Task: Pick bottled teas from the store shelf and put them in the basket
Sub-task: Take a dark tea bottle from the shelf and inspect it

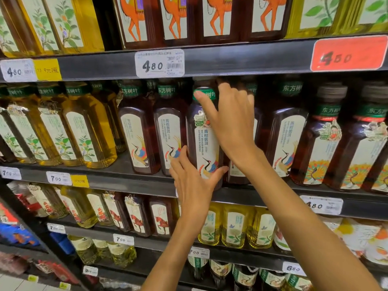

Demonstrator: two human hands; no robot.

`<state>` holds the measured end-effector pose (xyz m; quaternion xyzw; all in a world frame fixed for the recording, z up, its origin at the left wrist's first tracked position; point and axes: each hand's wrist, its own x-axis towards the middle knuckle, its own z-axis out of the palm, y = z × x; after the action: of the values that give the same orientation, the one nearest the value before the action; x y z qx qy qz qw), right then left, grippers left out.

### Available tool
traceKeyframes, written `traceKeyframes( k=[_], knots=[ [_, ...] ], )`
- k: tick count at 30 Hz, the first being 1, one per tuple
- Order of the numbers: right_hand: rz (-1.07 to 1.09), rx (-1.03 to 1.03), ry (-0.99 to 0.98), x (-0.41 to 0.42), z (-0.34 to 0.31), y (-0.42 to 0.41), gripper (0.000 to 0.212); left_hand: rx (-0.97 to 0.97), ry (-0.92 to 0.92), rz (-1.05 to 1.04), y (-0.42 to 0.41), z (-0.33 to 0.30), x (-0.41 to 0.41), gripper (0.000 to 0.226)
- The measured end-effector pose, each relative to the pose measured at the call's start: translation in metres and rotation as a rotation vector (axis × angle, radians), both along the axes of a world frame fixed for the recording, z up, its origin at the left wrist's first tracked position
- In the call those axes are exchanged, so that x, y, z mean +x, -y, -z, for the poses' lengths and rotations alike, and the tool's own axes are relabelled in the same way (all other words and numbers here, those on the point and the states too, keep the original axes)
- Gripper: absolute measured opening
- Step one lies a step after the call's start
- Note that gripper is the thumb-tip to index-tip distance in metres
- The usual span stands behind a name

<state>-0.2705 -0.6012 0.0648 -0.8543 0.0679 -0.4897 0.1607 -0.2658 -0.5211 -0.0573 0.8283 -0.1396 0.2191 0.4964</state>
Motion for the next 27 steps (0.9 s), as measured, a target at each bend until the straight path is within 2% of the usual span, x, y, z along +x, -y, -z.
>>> traceKeyframes(
  k=[4, 6, 9, 12, 15, 19, 22, 24, 27],
  knots=[
    [-0.087, -0.068, 0.059, -0.009, 0.019, 0.000, 0.051, -0.174, -0.013, 0.007, 0.002, 0.008, -0.003, 0.095],
    [-0.041, -0.142, 0.055, -0.011, 0.029, 0.003, 0.059, -0.139, 0.034, -0.063, 0.008, 0.011, -0.008, 0.086],
    [0.079, -0.228, 0.040, -0.008, 0.035, 0.008, 0.065, -0.061, 0.094, -0.169, 0.013, 0.014, -0.011, 0.086],
    [0.136, -0.235, 0.021, -0.002, 0.036, 0.008, 0.064, -0.040, 0.101, -0.143, 0.010, 0.018, -0.009, 0.093],
    [0.233, -0.258, 0.048, 0.006, 0.038, 0.005, 0.058, -0.063, 0.119, -0.128, 0.010, 0.017, -0.003, 0.086],
    [0.355, -0.319, 0.065, 0.012, 0.039, 0.000, 0.048, 0.027, 0.153, -0.197, 0.018, 0.015, -0.001, 0.084],
    [0.288, -0.381, 0.039, 0.007, 0.043, 0.006, 0.044, 0.054, 0.144, -0.212, 0.022, 0.014, -0.001, 0.084],
    [0.157, -0.387, 0.129, -0.001, 0.047, 0.014, 0.042, 0.050, 0.147, -0.219, 0.024, 0.013, -0.001, 0.083],
    [0.030, -0.166, 0.362, -0.018, 0.040, 0.021, 0.037, 0.009, 0.136, -0.223, 0.026, 0.012, -0.001, 0.081]
  ],
)
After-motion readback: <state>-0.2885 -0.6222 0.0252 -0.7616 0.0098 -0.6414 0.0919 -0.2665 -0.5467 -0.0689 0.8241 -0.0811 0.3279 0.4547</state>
